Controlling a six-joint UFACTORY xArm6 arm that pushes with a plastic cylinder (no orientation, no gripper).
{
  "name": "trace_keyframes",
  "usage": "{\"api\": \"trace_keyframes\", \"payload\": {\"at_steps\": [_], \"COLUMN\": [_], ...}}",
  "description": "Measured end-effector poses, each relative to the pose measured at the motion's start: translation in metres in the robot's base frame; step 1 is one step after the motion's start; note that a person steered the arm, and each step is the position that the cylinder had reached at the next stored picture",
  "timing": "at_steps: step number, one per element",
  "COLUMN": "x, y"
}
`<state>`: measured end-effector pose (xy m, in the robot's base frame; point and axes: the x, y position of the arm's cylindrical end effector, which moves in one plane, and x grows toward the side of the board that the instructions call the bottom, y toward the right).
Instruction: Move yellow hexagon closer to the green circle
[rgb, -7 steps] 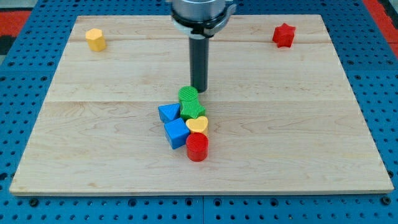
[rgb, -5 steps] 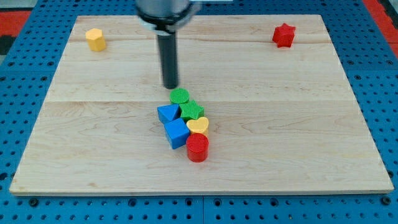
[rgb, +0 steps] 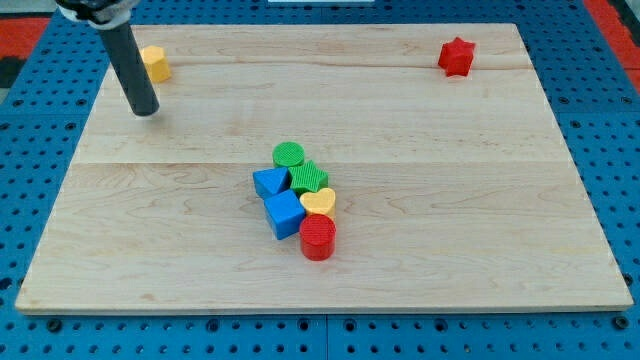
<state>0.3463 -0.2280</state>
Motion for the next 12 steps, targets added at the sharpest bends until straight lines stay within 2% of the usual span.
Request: {"api": "trace_keyframes", "payload": {"at_steps": [2, 3, 4, 5, 7, 8, 9, 10, 12], "x": [-0.055, -0.086, -0.082, -0.054, -0.064, -0.043, -0.015, 0.0, -0.004], "y": [-0.066, -0.038, 0.016, 0.038, 0.075, 0.121, 0.143, 0.139, 0.095]}}
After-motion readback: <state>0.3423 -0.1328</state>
